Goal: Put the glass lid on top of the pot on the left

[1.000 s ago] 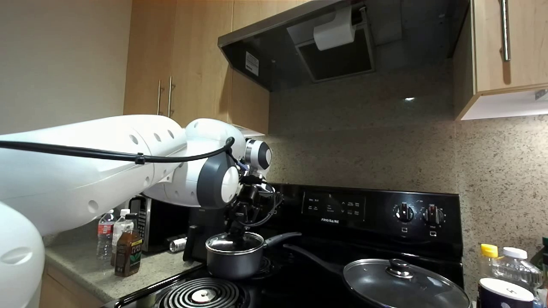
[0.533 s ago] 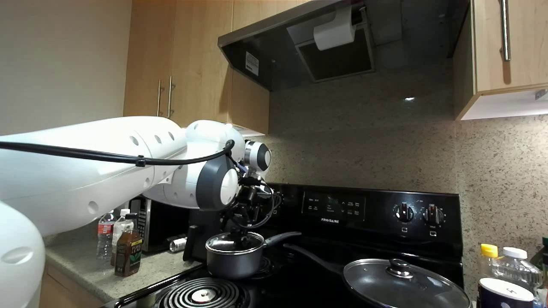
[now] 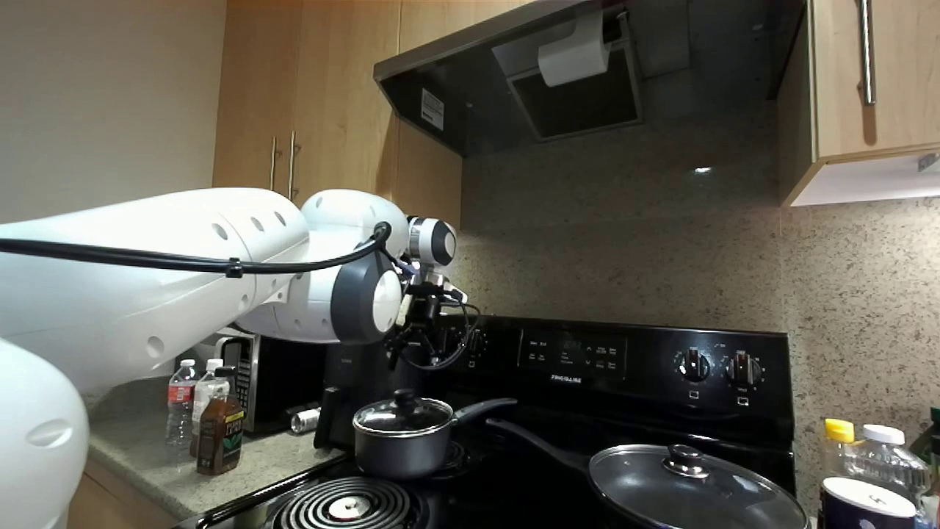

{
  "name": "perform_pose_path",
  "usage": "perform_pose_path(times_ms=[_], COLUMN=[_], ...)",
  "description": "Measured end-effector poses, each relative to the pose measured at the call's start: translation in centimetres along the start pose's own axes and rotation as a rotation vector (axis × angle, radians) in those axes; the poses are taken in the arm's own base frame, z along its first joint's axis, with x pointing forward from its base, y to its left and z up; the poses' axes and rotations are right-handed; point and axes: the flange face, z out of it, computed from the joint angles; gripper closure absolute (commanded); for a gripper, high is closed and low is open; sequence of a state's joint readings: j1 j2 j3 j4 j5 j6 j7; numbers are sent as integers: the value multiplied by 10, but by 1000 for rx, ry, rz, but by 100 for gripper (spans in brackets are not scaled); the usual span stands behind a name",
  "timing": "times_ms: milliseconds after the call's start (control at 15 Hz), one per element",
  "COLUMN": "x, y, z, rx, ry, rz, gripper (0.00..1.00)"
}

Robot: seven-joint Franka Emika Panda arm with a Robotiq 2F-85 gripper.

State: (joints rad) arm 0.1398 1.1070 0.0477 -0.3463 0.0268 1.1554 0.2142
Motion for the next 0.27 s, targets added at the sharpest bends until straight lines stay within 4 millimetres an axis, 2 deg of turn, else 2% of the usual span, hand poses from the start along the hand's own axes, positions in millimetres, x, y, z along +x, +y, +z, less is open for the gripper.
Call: perform_pose_path(times_ms=[133,267], x=[-4,-6], y=[0,1], z=[-15,-21], rx=[-12,-14], ry=[43,54], rz=[18,21], gripper=[0,0])
